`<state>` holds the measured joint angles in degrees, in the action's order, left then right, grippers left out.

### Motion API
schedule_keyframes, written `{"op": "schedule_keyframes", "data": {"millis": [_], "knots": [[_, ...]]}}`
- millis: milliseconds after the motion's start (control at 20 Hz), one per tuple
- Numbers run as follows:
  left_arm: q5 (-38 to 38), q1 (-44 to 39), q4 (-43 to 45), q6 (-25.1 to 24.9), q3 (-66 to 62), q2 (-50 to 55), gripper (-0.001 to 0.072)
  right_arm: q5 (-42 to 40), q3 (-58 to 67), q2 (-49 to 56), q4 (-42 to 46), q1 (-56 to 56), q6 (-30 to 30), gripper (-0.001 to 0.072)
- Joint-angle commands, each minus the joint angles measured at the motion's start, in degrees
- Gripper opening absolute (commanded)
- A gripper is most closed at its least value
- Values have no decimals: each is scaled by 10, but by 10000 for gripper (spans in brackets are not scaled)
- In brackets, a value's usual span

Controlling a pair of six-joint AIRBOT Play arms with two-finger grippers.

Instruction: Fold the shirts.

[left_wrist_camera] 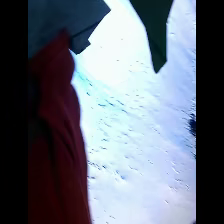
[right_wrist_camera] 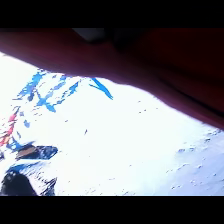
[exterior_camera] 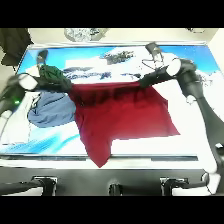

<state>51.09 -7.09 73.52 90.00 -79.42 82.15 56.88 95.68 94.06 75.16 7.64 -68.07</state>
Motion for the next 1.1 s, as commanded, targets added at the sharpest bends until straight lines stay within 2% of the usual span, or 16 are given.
{"op": "schedule_keyframes", "data": {"millis": [0, 50, 100, 150, 200, 300, 400, 500, 550, 650, 750, 850, 1000, 1050], "knots": [[8, 1, -94, 1, 7, 83, 30, -42, -2, 74, -80, 1, -27, 39], [10, 1, -110, 0, 7, 85, 65, -43, -2, 72, -81, 0, -27, 89], [15, 2, -117, 0, 3, 82, 268, -41, -2, 63, -81, -6, -21, 329], [38, 7, -114, 0, -11, 80, 515, -29, 2, 49, -83, -18, 3, 532], [78, 19, -112, -6, -34, 80, 617, -5, 11, 33, -80, -37, 25, 562], [189, 61, -109, -43, -89, 80, 616, 59, 26, -13, -80, -106, 61, 563], [280, 109, -109, -45, -101, 70, 602, 131, 26, -53, -80, -198, 75, 562], [336, 140, -110, -47, -56, 49, 600, 246, 26, -68, -75, -289, 79, 552], [337, 144, -110, -57, -8, 30, 599, 305, 26, -67, -62, -327, 93, 552], [304, 141, -115, -64, 129, -18, 597, 380, 17, -66, -20, -377, 110, 552], [245, 128, -145, -79, 271, -61, 597, 398, -2, -68, -12, -411, 110, 552], [192, 111, -221, -128, 371, -81, 597, 397, -16, -68, -7, -417, 109, 552], [111, 72, -310, -151, 432, -79, 594, 386, -23, -67, -8, -417, 113, 553], [90, 56, -311, -150, 434, -77, 540, 383, -23, -67, -5, -417, 119, 553]]}}
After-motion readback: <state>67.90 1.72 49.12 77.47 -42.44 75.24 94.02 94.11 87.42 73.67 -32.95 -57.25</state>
